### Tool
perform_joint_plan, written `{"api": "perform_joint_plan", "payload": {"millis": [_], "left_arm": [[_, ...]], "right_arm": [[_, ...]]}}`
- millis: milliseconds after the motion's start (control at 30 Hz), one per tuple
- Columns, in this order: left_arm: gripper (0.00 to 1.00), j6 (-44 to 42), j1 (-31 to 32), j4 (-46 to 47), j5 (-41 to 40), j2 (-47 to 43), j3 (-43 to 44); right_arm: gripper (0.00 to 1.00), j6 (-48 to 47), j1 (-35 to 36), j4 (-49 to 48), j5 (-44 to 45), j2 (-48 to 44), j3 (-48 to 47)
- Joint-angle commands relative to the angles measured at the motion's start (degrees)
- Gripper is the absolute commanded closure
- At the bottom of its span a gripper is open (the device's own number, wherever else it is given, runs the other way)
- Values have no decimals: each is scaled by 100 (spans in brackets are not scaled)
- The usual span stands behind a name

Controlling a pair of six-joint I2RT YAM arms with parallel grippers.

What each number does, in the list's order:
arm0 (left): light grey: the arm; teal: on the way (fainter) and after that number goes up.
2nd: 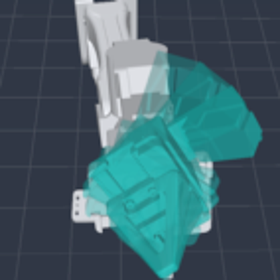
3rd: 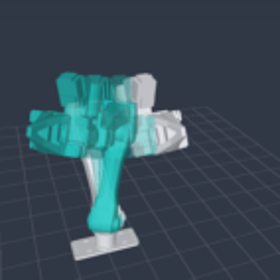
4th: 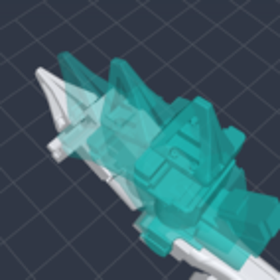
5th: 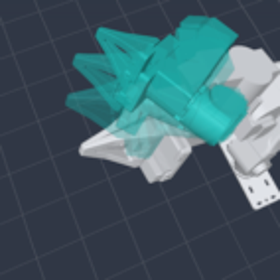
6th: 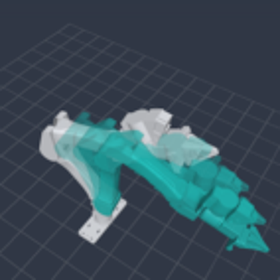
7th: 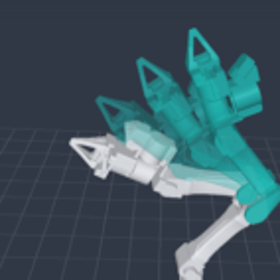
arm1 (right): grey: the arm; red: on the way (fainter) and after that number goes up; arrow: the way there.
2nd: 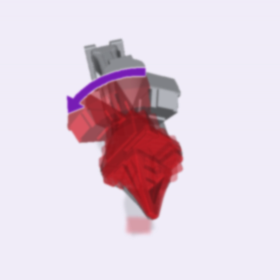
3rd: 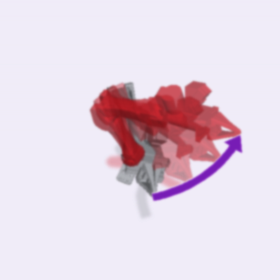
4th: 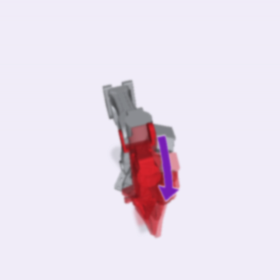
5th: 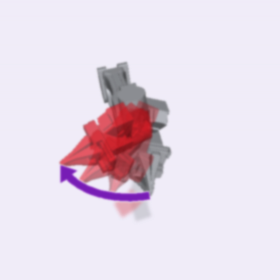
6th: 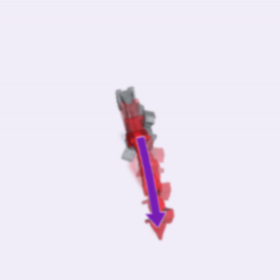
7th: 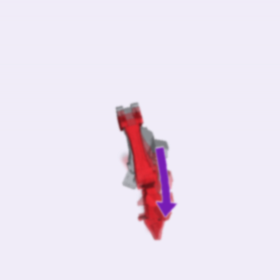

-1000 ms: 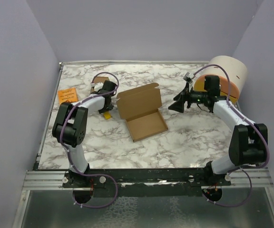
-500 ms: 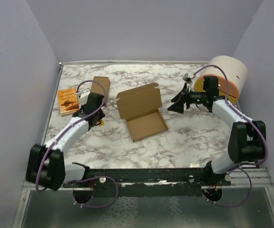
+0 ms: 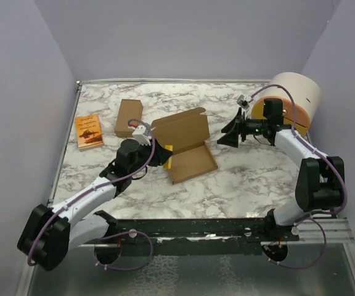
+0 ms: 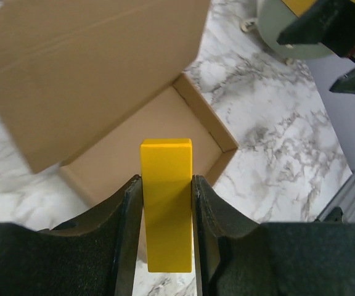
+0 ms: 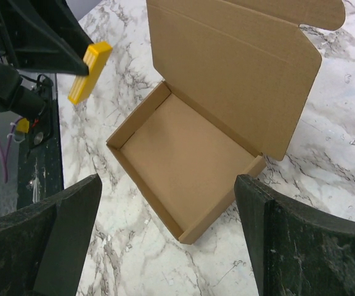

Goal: Fold the paper box

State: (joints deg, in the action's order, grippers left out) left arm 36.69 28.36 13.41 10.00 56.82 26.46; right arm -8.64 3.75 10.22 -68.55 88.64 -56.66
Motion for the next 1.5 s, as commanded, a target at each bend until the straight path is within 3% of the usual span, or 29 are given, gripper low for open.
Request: {"api": "perform_joint_plan", "payload": {"millis": [0, 200, 267, 433, 567, 733, 900, 1000, 1100, 1167, 1233, 1333, 1467], "left_arm": [[100, 71, 596, 1191, -471, 817, 285], [94, -734, 1376, 1111, -1147, 1924, 992], [86, -1190, 1531, 906, -1158, 2242, 1269], [54, -1698, 1623, 807, -861, 2918, 1643], [46, -1774, 1665, 741, -900, 3175, 1812], [43, -1949, 1665, 693, -1104, 2857, 1824], [38, -2216, 1661, 1015, -1494, 1843, 1300], [25, -2389, 1584, 1738, -1768, 988, 480], [5, -2100, 1081, 2408, -1321, 178, -166], [4, -1733, 398, 2208, -440, -155, -200], [4, -1370, -278, 1968, 279, -391, -214], [1, -783, -1166, 2045, 1100, -623, -379], [1, -157, -1827, 2338, 1838, -177, -399]], "right_arm": [[10, -52, -15, -116, -131, -27, 60], [10, -111, -19, -56, -91, 5, 33], [10, -132, -19, -47, -80, 20, 32], [10, -213, -19, 28, 3, 29, -2], [10, -266, -23, 49, 52, -20, -3], [10, -372, -27, 100, 56, -46, -20], [9, -733, -15, 21, 179, -287, 25], [0, -1134, 21, -566, 391, -585, 171], [1, -1556, 29, -1206, 170, -532, 246], [0, -1703, 29, -1072, -149, -134, -112], [5, -2174, 99, 107, -473, 499, -1080], [12, -2394, 327, 1506, -145, 1257, -2284], [15, -1750, 355, 1820, 119, 1812, -2971]]}}
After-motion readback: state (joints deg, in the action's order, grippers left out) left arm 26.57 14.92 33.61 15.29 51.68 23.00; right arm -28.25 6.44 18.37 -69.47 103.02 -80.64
